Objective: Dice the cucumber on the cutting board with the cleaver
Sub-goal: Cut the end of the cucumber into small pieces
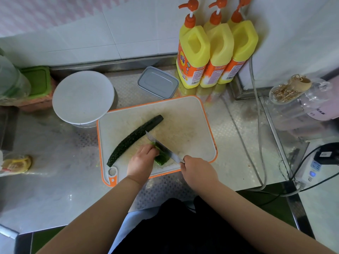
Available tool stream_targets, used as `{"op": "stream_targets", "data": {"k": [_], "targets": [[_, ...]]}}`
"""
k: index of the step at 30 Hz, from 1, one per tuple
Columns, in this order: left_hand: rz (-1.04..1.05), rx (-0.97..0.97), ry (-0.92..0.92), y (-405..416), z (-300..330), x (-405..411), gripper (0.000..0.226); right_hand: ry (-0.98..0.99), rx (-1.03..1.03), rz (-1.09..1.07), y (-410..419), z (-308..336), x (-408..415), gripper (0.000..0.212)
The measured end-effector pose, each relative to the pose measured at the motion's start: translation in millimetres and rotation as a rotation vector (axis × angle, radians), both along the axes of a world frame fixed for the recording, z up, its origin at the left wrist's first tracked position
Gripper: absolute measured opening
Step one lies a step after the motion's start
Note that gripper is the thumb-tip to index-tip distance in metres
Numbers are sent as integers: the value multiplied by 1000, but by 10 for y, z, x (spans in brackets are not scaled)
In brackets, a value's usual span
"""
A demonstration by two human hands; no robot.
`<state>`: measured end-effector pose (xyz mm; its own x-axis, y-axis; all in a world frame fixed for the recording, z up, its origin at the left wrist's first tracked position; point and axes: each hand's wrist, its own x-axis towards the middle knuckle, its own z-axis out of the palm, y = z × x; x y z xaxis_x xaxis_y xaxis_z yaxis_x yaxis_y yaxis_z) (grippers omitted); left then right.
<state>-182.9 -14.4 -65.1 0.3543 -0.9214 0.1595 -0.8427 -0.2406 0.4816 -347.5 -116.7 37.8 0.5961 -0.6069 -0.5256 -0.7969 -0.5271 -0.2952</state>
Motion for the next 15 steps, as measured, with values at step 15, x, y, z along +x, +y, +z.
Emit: {"op": "stream_targets", "data": {"k": [15], "targets": [[-22,-19,-10,12,7,-8,22,36,47,-31,22,-208,221,21]]}}
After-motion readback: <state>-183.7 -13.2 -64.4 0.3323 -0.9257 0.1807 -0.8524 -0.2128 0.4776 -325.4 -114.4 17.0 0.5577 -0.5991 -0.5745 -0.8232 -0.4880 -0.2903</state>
